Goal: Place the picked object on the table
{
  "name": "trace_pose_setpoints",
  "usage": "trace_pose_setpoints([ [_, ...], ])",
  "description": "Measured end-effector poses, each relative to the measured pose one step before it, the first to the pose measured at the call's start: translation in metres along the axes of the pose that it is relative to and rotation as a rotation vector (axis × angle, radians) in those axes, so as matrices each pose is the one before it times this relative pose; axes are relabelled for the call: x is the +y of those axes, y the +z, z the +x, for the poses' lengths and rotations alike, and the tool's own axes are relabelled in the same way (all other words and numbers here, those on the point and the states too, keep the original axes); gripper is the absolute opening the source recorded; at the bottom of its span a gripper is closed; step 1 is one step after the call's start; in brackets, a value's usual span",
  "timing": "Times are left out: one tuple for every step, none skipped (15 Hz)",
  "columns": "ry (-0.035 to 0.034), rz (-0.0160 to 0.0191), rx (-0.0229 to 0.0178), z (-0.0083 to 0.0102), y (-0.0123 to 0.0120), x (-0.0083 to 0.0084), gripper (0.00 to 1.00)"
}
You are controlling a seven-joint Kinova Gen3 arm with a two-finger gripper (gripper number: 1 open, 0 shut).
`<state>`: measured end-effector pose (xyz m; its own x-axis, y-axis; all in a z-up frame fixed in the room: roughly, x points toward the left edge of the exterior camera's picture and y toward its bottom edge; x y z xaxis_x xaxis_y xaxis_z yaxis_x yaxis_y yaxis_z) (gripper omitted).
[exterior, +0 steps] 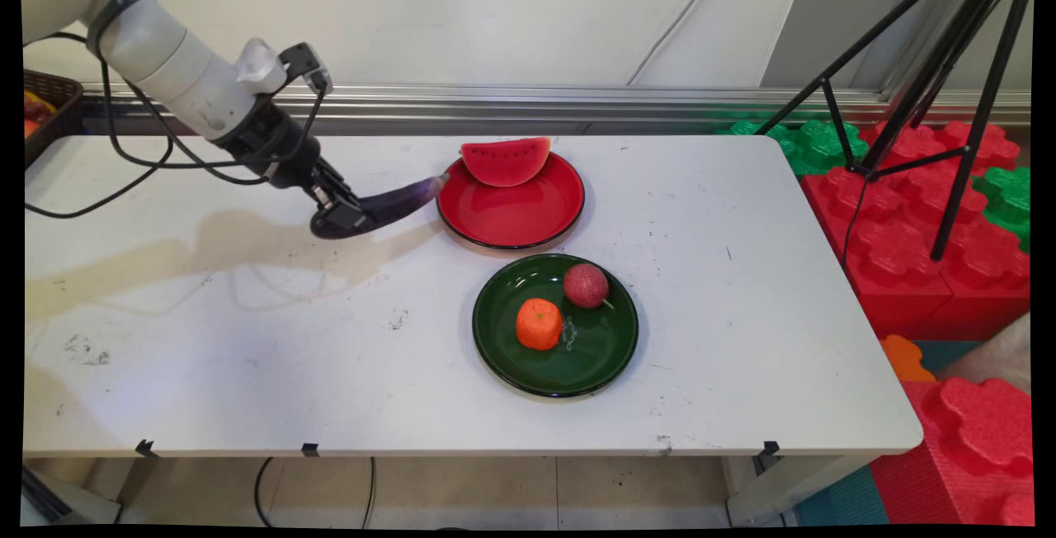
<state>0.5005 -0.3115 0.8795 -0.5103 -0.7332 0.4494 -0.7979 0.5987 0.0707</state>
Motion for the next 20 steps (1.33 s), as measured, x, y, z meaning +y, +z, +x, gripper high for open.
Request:
trace_pose_setpoints([
  [-0.00857,0.00342,-0.00556,-0.00242,0.00141,-0.00109,0.00],
  [-0.01170,0.00530,-0.00749,-0.00327,0.00231,-0.00141,0.00],
  [-0.01326,0.00576,-0.00882,-0.00340,0.00330,-0.00169,0.00],
  [-0.01375,0.00548,-0.00985,-0.00381,0.00374,-0.00160,0.00],
  [-0.01182,0.00398,-0.00883,-0.00312,0.00351,-0.00114,0.00],
  [-0.00731,0.00153,-0.00660,-0.00193,0.00271,-0.00057,0.00],
  [-0.01101,0.00227,-0.00902,-0.00299,0.00398,-0.00065,0.00],
  [-0.00710,0.00075,-0.00584,-0.00201,0.00271,-0.00023,0.00],
  [-0.01001,0.00054,-0.00842,-0.00260,0.00411,-0.00020,0.00],
  [-0.00644,-0.00021,-0.00548,-0.00180,0.00270,-0.00009,0.00],
  [-0.00876,-0.00050,-0.00728,-0.00216,0.00397,-0.00003,0.00],
  [-0.00483,-0.00044,-0.00476,-0.00115,0.00265,0.00003,0.00],
  [-0.00685,-0.00023,-0.00540,-0.00159,0.00361,-0.00011,0.00],
  [-0.00407,0.00048,-0.00338,-0.00100,0.00229,-0.00017,0.00],
  [-0.00556,0.00043,-0.00411,-0.00123,0.00313,-0.00028,0.00],
  [-0.00345,0.00009,-0.00229,-0.00066,0.00198,-0.00021,0.00],
  [-0.00445,0.00026,-0.00298,-0.00091,0.00266,-0.00029,0.00],
  [-0.00297,-0.00033,-0.00136,-0.00055,0.00157,-0.00017,0.00],
  [-0.00333,-0.00032,-0.00126,-0.00054,0.00200,-0.00022,0.00],
  [-0.00345,-0.00122,-0.00072,-0.00035,0.00204,-0.00016,1.00],
])
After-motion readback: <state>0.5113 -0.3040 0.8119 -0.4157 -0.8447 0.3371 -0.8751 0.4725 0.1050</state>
